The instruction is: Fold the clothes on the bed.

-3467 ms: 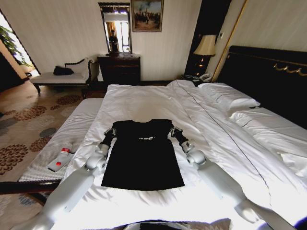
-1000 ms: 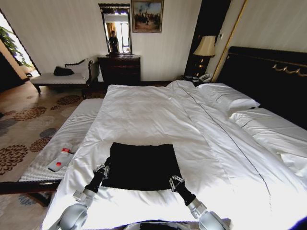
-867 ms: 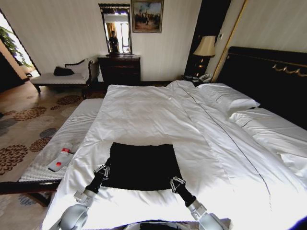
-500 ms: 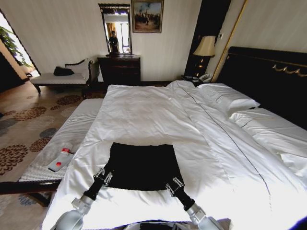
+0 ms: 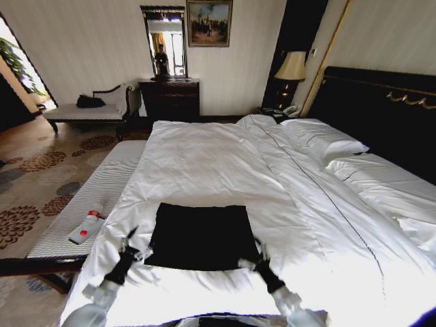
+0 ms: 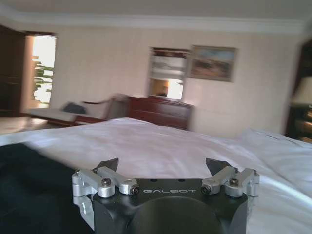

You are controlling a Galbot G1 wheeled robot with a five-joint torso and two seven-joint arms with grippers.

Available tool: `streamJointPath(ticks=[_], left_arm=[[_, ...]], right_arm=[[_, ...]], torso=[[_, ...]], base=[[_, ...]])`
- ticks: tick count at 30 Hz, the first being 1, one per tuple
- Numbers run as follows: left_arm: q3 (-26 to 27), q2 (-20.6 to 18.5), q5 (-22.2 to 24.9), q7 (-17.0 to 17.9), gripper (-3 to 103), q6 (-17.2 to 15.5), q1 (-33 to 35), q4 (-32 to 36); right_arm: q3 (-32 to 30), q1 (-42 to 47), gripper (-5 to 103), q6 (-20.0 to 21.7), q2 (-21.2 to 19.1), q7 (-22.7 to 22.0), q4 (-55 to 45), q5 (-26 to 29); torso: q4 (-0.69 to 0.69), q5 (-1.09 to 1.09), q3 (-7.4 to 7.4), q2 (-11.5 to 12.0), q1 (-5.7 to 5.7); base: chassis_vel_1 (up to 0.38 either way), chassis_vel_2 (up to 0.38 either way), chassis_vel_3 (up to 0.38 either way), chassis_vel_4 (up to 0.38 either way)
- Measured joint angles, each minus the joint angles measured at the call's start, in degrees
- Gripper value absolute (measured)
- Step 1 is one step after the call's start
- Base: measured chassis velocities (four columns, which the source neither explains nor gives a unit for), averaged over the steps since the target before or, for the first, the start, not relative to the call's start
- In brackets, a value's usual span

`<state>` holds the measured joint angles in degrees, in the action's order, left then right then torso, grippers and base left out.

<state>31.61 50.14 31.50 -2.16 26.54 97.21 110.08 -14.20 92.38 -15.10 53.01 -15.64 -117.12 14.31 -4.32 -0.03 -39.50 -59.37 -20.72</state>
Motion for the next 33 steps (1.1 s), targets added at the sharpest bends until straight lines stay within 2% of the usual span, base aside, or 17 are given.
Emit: streamJointPath(ticks=[3, 5, 6, 8, 11, 12, 15, 18, 19, 23, 33], left_arm=[[-3.82, -1.82, 4.16, 2.41, 100, -4.37, -7.72, -2.21], [-6.73, -3.08, 7.49, 4.46, 100, -7.18, -12.45, -4.48], [-6.73, -3.08, 7.49, 4.46, 100, -7.18, -12.45, -4.48], [-8.51, -4.23, 10.63, 5.77, 100, -10.28, -15.88, -6.48], [-10.36, -5.96, 15.21, 6.41, 100, -13.7, -19.47, -9.01], [-10.36, -5.96, 15.21, 6.41, 100, -13.7, -19.47, -9.01], [-12.06, -7.08, 18.57, 6.59, 100, -15.93, -23.59, -11.7], [-12.51, -7.35, 20.04, 6.59, 100, -16.83, -24.83, -12.32], [-13.92, -7.84, 22.95, 6.64, 100, -18.08, -27.39, -13.46], [-17.62, -9.09, 30.3, 6.91, 100, -22.01, -31.66, -14.82], [-24.58, -9.14, 34.21, 5.97, 100, -26.89, -37.88, -18.79]], right_arm=[[-0.13, -6.55, 100, 6.02, -2.74, -4.1, -0.29, 11.94], [-0.04, -9.58, 100, 7.19, -4.02, -5.16, 0.93, 15.37], [-0.04, -9.58, 100, 7.19, -4.02, -5.16, 0.93, 15.37], [0.67, -12.1, 100, 7.86, -5.04, -5.38, 2.38, 17.09], [2.33, -14.79, 100, 8.57, -5.82, -5.11, 4.26, 18.0], [2.33, -14.79, 100, 8.57, -5.82, -5.11, 4.26, 18.0], [2.56, -15.22, 100, 8.66, -5.73, -4.79, 5.31, 18.08], [2.67, -15.44, 100, 8.66, -5.7, -4.57, 5.71, 18.08], [2.72, -15.93, 100, 8.66, -5.7, -4.19, 6.32, 18.07], [2.72, -16.64, 100, 8.7, -5.95, -4.12, 6.83, 18.19], [2.09, -15.81, 100, 9.04, -6.37, -4.76, 6.6, 18.18]], torso=[[-0.01, 0.0, -0.01, 0.0, -0.01], [-0.02, -0.02, -0.01, 0.0, -0.02], [-0.02, -0.02, -0.01, 0.0, -0.02], [-0.04, -0.02, -0.01, 0.0, -0.02], [0.04, 0.0, -0.01, 0.01, -0.02], [0.04, 0.0, -0.01, 0.01, -0.02], [-0.05, -0.01, -0.01, 0.01, -0.02], [-0.05, -0.01, -0.01, 0.01, -0.02], [0.01, 0.0, -0.01, 0.01, -0.02], [-0.02, -0.01, 0.0, 0.01, -0.02], [0.0, -0.01, 0.0, 0.01, 0.0]], base=[[0.0, 0.0, 0.0, 0.0], [0.0, 0.0, 0.0, 0.0], [0.0, 0.0, 0.0, 0.0], [0.0, 0.0, 0.0, 0.0], [0.0, 0.0, 0.0, 0.0], [0.0, 0.0, 0.0, 0.0], [0.0, 0.0, 0.0, 0.0], [0.0, 0.0, 0.0, 0.0], [0.0, 0.0, 0.0, 0.0], [0.0, 0.0, 0.0, 0.0], [0.0, 0.0, 0.0, 0.0]])
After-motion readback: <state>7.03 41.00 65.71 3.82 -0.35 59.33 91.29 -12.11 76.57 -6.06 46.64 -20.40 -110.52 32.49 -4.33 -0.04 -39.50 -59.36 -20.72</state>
